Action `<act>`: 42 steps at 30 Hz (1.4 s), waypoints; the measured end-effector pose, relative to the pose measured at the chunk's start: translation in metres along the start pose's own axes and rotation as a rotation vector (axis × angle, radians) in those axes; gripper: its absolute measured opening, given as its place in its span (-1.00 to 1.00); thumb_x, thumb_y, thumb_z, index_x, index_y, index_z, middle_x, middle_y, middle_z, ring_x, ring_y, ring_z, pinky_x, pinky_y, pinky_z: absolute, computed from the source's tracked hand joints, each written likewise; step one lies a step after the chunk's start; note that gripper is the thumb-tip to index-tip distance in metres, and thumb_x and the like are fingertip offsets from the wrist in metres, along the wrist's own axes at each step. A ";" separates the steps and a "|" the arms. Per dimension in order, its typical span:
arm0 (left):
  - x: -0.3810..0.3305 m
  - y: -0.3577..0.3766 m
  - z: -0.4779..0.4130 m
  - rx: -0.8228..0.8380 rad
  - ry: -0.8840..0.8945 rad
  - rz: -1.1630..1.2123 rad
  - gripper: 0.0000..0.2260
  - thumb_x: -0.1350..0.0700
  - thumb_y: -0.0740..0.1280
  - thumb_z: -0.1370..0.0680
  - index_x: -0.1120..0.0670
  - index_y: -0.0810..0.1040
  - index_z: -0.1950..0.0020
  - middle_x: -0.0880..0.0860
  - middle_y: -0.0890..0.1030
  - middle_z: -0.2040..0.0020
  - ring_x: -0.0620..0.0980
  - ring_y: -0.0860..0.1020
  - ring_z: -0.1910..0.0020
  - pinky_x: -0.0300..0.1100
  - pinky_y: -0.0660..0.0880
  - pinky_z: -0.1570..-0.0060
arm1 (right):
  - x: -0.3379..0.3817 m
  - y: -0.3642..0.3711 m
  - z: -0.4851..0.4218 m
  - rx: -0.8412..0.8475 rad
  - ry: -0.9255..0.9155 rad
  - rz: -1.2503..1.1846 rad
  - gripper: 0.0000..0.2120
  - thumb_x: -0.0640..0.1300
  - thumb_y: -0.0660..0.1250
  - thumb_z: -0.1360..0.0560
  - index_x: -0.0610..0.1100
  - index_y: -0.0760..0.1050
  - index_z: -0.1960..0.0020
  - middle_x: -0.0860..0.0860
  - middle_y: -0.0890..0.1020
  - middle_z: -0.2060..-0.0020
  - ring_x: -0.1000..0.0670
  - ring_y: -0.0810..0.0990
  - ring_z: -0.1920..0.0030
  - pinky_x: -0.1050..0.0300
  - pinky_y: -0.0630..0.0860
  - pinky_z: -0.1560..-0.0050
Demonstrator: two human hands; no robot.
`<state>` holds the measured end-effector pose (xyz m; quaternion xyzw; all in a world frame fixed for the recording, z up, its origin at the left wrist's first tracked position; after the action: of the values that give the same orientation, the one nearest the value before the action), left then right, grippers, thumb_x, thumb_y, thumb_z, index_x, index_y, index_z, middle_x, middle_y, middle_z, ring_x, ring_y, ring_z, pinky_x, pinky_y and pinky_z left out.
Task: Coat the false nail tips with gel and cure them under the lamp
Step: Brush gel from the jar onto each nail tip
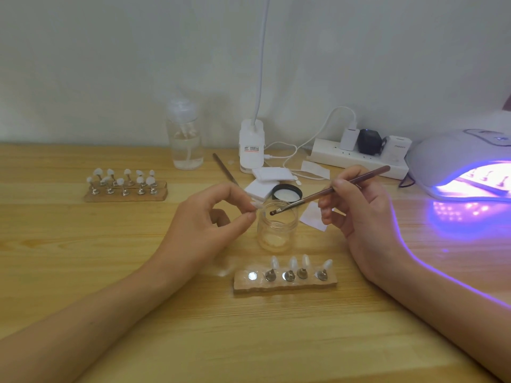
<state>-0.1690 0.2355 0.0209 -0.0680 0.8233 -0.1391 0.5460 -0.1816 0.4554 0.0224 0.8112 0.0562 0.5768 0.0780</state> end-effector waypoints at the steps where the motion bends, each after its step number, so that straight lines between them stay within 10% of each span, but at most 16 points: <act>1: 0.001 -0.002 0.000 -0.021 -0.011 0.020 -0.88 0.20 0.46 -0.48 0.00 0.60 0.16 -0.15 0.63 0.13 -0.09 0.42 0.45 -0.35 0.41 0.39 | 0.000 0.000 0.000 0.000 0.003 -0.010 -0.85 -0.26 0.21 -0.63 -0.11 0.44 0.10 -0.03 0.60 0.38 0.04 0.54 0.39 0.22 0.51 0.37; 17: 0.003 -0.008 -0.003 -0.053 0.007 -0.018 -0.92 0.13 0.43 -0.52 -0.06 0.62 0.12 -0.30 0.58 0.29 -0.22 0.50 0.43 -0.47 0.34 0.35 | -0.004 0.000 -0.002 0.005 0.061 -0.122 -0.87 -0.19 0.26 -0.58 -0.06 0.48 0.13 -0.03 0.58 0.39 0.05 0.52 0.42 0.26 0.48 0.42; 25: -0.002 -0.005 -0.002 -0.035 0.025 0.098 -0.87 -0.10 0.44 -0.39 -0.09 0.61 0.14 -0.07 0.69 0.04 -0.10 0.46 0.52 -0.29 0.45 0.42 | -0.005 -0.001 -0.002 0.004 0.056 -0.143 -0.92 -0.06 0.36 -0.43 -0.05 0.50 0.13 -0.02 0.58 0.39 0.07 0.53 0.41 0.27 0.48 0.41; 42: 0.003 0.000 -0.002 0.012 -0.024 0.002 -0.89 0.18 0.50 -0.46 -0.02 0.64 0.17 -0.22 0.64 0.23 -0.14 0.39 0.51 -0.40 0.34 0.47 | -0.005 0.004 -0.003 0.035 0.062 -0.130 -0.86 -0.07 0.34 -0.44 -0.12 0.45 0.10 -0.06 0.65 0.35 0.04 0.61 0.36 0.25 0.54 0.36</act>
<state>-0.1721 0.2353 0.0190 -0.0657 0.8160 -0.1429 0.5562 -0.1862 0.4510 0.0191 0.7890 0.1210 0.5942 0.0993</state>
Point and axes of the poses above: each hand's wrist, its own z-axis away from the middle knuckle, its own y-axis out of the palm, x = y × z, the point moved 9 cm from there along -z, towards the middle knuckle
